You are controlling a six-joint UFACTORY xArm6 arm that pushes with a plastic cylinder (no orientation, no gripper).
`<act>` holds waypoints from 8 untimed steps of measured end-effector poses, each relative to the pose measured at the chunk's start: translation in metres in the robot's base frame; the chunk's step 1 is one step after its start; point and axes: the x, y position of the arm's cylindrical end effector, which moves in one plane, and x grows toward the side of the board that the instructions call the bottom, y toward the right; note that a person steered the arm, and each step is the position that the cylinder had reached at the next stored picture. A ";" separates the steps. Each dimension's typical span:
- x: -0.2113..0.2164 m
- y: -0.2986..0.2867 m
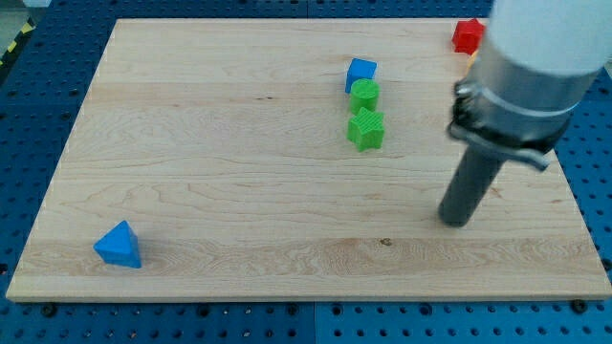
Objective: Push the green star to the top right of the blue triangle
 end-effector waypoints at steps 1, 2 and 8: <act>-0.053 0.009; -0.097 0.002; -0.110 -0.140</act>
